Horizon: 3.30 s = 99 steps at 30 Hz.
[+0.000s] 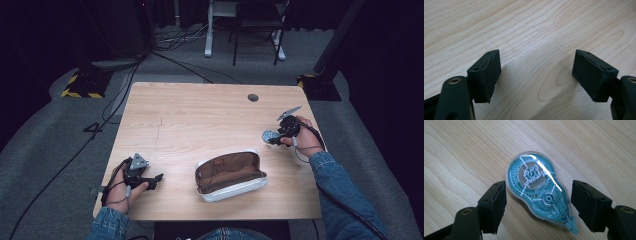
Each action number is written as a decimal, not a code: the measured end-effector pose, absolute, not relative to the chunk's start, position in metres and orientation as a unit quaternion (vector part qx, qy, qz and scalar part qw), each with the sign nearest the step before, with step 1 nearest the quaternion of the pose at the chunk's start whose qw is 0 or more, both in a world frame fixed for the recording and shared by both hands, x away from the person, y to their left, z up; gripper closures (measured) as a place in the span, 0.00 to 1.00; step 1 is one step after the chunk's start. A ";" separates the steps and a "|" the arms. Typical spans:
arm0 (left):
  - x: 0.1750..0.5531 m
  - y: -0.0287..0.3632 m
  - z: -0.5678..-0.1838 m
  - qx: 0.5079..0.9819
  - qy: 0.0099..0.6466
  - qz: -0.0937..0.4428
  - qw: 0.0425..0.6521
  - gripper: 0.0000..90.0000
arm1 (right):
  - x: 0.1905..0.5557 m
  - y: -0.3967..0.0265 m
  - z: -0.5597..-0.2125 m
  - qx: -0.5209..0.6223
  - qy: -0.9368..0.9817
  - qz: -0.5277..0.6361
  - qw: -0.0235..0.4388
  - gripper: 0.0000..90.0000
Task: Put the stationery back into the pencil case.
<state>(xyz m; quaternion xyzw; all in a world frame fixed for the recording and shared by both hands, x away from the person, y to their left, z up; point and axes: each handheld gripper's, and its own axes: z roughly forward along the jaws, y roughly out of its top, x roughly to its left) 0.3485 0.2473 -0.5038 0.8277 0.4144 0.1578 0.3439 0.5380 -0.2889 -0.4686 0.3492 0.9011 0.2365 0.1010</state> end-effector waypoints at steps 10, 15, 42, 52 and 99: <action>0.349 0.247 -0.504 0.827 0.415 0.160 0.345 0.26 | 0.540 -0.289 -0.478 0.351 0.900 0.239 0.094 0.33; 0.349 0.247 -0.504 0.827 0.415 0.160 0.344 0.26 | 0.539 -0.286 -0.474 0.349 0.903 0.234 0.090 0.49; 0.350 0.246 -0.504 0.828 0.413 0.158 0.345 0.25 | 0.531 -0.280 -0.468 0.401 0.882 0.233 0.082 0.56; 0.351 0.246 -0.504 0.829 0.411 0.158 0.344 0.25 | 0.526 -0.283 -0.454 0.398 0.880 0.245 0.087 0.56; 0.353 0.244 -0.504 0.831 0.408 0.159 0.343 0.25 | 0.460 -0.258 -0.373 0.330 0.885 0.310 0.114 0.56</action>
